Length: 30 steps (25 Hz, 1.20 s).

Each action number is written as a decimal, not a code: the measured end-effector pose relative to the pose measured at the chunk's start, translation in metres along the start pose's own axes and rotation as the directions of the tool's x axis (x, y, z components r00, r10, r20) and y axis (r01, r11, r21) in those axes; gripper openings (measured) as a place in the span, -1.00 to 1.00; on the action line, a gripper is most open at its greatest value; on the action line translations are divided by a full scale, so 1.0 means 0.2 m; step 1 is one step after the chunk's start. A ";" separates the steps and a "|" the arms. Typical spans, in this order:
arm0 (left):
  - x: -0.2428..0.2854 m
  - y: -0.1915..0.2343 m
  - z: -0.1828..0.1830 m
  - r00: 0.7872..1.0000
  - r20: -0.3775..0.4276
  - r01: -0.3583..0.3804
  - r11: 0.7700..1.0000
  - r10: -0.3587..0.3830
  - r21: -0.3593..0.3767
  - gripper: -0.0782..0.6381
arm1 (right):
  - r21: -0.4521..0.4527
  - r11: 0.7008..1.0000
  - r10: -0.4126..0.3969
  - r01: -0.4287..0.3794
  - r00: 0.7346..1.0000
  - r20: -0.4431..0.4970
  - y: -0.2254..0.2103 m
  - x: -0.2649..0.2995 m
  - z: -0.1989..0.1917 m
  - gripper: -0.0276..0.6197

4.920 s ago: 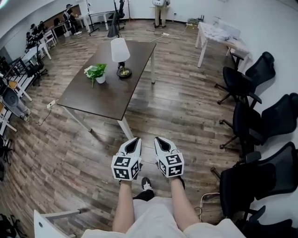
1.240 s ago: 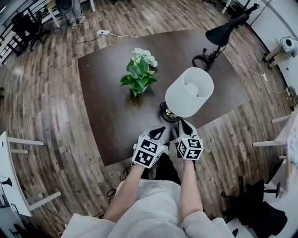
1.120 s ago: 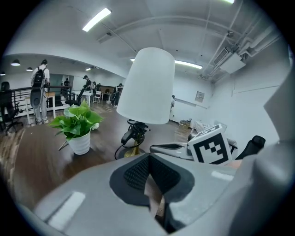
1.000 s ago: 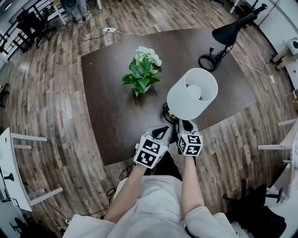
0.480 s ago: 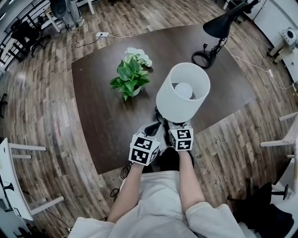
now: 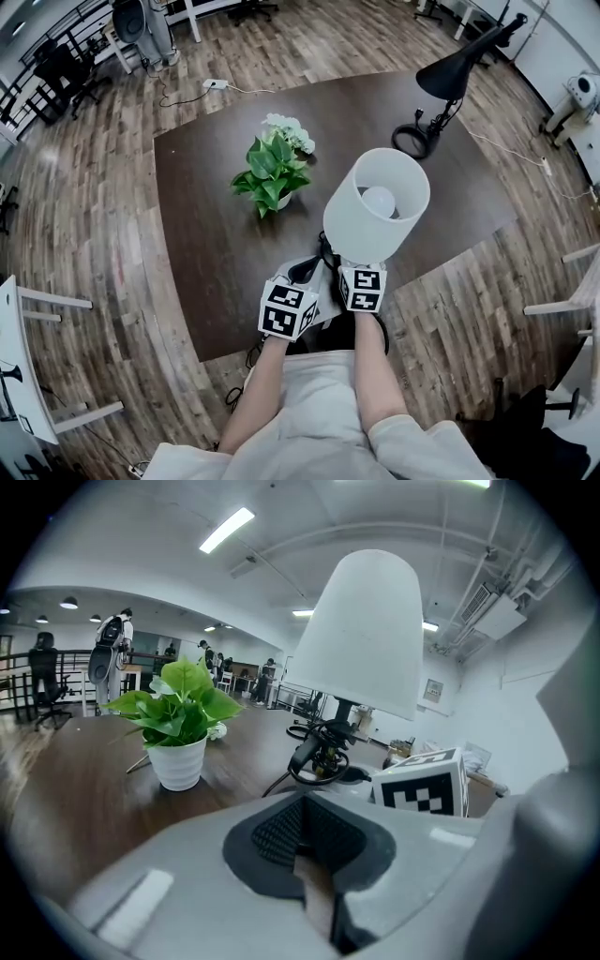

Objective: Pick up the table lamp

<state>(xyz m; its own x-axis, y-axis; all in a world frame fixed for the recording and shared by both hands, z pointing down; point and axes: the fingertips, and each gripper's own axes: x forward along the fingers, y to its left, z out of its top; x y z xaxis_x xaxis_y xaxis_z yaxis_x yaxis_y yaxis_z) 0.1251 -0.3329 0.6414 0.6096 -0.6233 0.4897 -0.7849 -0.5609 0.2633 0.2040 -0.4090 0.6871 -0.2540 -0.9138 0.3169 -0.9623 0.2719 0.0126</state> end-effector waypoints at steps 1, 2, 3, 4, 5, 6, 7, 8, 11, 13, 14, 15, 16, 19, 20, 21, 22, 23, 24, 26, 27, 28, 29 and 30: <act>0.00 0.01 0.00 1.000 0.001 -0.002 1.000 0.002 0.001 -0.78 | -0.002 1.000 0.000 0.000 1.000 0.005 0.00 0.01 0.01 -0.32; 0.00 0.01 0.00 1.000 0.003 -0.003 1.000 0.003 0.001 -0.78 | -0.004 1.000 0.001 -0.001 1.000 0.007 0.00 0.01 0.02 -0.37; -0.01 0.02 0.01 1.000 0.006 -0.005 1.000 0.005 0.000 -0.78 | -0.002 1.000 0.002 -0.002 1.000 0.009 0.01 0.02 0.03 -0.40; -0.01 0.03 0.02 1.000 0.009 -0.007 1.000 0.007 -0.002 -0.78 | 0.005 1.000 0.003 -0.003 1.000 0.011 0.01 0.02 0.03 -0.42; -0.01 0.03 0.02 1.000 0.012 -0.010 1.000 0.010 -0.005 -0.78 | 0.017 1.000 0.005 -0.005 1.000 0.014 0.01 0.02 0.03 -0.47; -0.01 0.04 0.02 1.000 0.014 -0.012 1.000 0.012 -0.006 -0.78 | 0.033 0.999 0.007 -0.008 1.000 0.019 0.02 0.02 0.03 -0.51; -0.01 0.05 0.03 1.000 0.015 -0.013 1.000 0.013 -0.007 -0.78 | 0.047 0.999 0.008 -0.009 1.000 0.023 0.02 0.02 0.03 -0.56; -0.01 0.05 0.03 1.000 0.016 -0.014 1.000 0.014 -0.007 -0.78 | 0.056 0.998 0.007 -0.009 1.000 0.025 0.02 0.02 0.03 -0.60; -0.02 0.06 0.03 1.000 0.015 -0.015 1.000 0.015 -0.004 -0.78 | 0.058 0.998 0.005 -0.006 1.000 0.020 0.02 0.02 0.03 -0.62; -0.02 0.07 0.03 1.000 0.012 -0.017 1.000 0.017 -0.001 -0.78 | 0.060 0.998 0.005 -0.006 1.000 0.019 0.03 0.01 0.03 -0.62; -0.03 0.07 0.03 1.000 0.012 -0.017 1.000 0.017 -0.001 -0.78 | 0.062 0.998 0.004 -0.005 1.000 0.018 0.03 0.01 0.03 -0.62; -0.03 0.08 0.03 1.000 0.010 -0.018 1.000 0.018 0.000 -0.78 | 0.064 0.998 0.003 -0.005 1.000 0.016 0.03 0.01 0.02 -0.62; -0.03 0.08 0.03 1.000 0.008 -0.018 1.000 0.019 0.000 -0.78 | 0.066 0.998 0.002 -0.003 1.000 0.016 0.03 0.00 0.02 -0.62; -0.03 0.08 0.03 1.000 0.002 -0.019 1.000 0.019 0.001 -0.78 | 0.073 0.997 -0.003 0.002 1.000 0.020 0.01 -0.01 0.05 -0.62; -0.04 0.08 0.04 1.000 0.001 -0.019 1.000 0.019 0.002 -0.78 | 0.075 0.997 -0.006 0.004 1.000 0.021 0.01 -0.01 0.05 -0.62; -0.03 0.08 0.04 1.000 0.000 -0.018 1.000 0.018 0.004 -0.78 | 0.075 0.997 -0.009 0.008 1.000 0.021 0.00 -0.01 0.06 -0.62; -0.03 0.07 0.05 1.000 0.000 -0.016 1.000 0.016 0.005 -0.78 | 0.076 0.997 -0.015 0.013 1.000 0.021 -0.01 -0.02 0.07 -0.62; -0.03 0.07 0.05 1.000 0.001 -0.013 1.000 0.013 0.007 -0.78 | 0.075 0.997 -0.021 0.019 1.000 0.020 -0.02 -0.02 0.08 -0.62; -0.03 0.06 0.06 1.000 0.003 -0.009 1.000 0.009 0.010 -0.78 | 0.074 0.997 -0.026 0.024 0.999 0.019 -0.03 -0.03 0.09 -0.62; -0.02 0.04 0.10 1.000 0.007 -0.001 1.000 0.001 0.020 -0.78 | 0.071 0.997 -0.034 0.033 0.999 0.018 -0.06 -0.04 0.11 -0.62; -0.02 0.03 0.12 1.000 0.009 0.003 1.000 -0.004 0.025 -0.78 | 0.071 0.997 -0.037 0.036 0.999 0.018 -0.06 -0.04 0.13 -0.62; -0.03 0.02 0.13 1.000 0.010 0.007 1.000 -0.007 0.030 -0.78 | 0.073 0.997 -0.040 0.039 0.999 0.016 -0.07 -0.05 0.14 -0.62; -0.03 0.02 0.15 1.000 0.011 0.011 0.999 -0.011 0.034 -0.78 | 0.075 0.996 -0.044 0.043 0.999 0.012 -0.08 -0.06 0.15 -0.62; -0.04 0.01 0.17 1.000 0.011 0.014 0.999 -0.015 0.039 -0.78 | 0.078 0.996 -0.050 0.049 0.999 0.008 -0.08 -0.08 0.16 -0.62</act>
<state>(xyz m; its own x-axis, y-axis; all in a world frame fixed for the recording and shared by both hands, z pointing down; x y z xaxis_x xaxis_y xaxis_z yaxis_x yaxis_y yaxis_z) 0.1222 -0.3475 0.6100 0.6222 -0.6209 0.4768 -0.7712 -0.5907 0.2372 0.2207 -0.4094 0.6508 -0.2068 -0.9285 0.3083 -0.9782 0.2025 -0.0464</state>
